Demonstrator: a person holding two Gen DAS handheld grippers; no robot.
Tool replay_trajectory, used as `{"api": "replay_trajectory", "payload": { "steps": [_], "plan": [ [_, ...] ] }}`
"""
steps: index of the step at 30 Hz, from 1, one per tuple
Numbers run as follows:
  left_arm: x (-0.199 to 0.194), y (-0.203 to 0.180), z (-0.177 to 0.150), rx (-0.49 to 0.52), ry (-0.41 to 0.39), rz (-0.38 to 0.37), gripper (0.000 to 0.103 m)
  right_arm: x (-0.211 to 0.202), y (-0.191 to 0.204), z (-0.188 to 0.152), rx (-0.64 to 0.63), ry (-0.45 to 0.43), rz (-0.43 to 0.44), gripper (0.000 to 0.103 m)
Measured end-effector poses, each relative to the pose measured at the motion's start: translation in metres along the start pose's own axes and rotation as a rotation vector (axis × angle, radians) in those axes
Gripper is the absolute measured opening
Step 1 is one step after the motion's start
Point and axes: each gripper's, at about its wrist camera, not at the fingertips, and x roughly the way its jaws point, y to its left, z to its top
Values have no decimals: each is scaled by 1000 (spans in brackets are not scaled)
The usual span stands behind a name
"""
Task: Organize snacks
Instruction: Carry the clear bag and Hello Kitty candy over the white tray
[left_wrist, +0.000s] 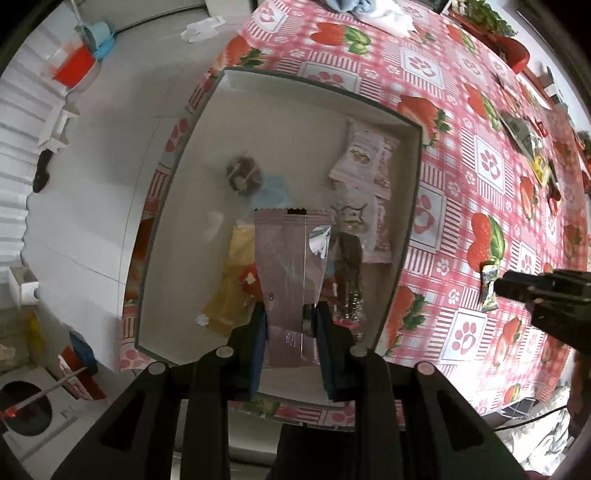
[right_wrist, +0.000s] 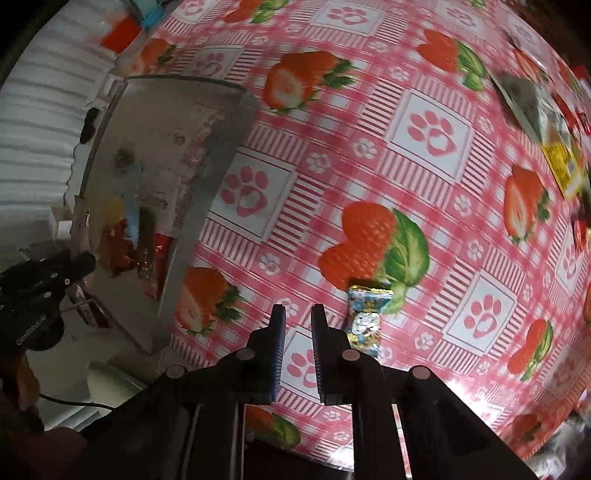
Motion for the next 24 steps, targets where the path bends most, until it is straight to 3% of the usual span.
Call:
{"api": "replay_trajectory", "payload": {
  "steps": [2,3,4,6,9,12,15,17,18,21,24],
  "plan": [
    [0,3,0,3,0,1,28,18,-6,-1,0,56,-74,51],
    [0,4,-1,5,-1,2,28,25,-10,-5,2,60,-123,81],
    [0,5,-2,6,0,3,28,28,-13,-7,1,57,-138,81],
    [1,6,-3,15,6,10,28,42,-23,-13,21,89,-164,81],
    [2,5,-4,30,14,28,28,60,-36,-20,83,115,-153,66],
    [3,5,-6,44,19,49,28,66,-41,-19,158,90,-112,66],
    [6,5,-7,50,29,57,28,66,-39,-12,174,86,-144,65],
    [7,4,-6,47,32,56,28,64,-29,-7,123,82,-165,52],
    [7,4,-6,45,32,56,28,63,-20,-4,106,82,-170,25],
    [7,1,-5,46,24,53,28,62,0,-8,70,109,-187,25],
    [6,3,-5,33,17,47,28,49,10,-9,99,72,-123,25]
  ]
}}
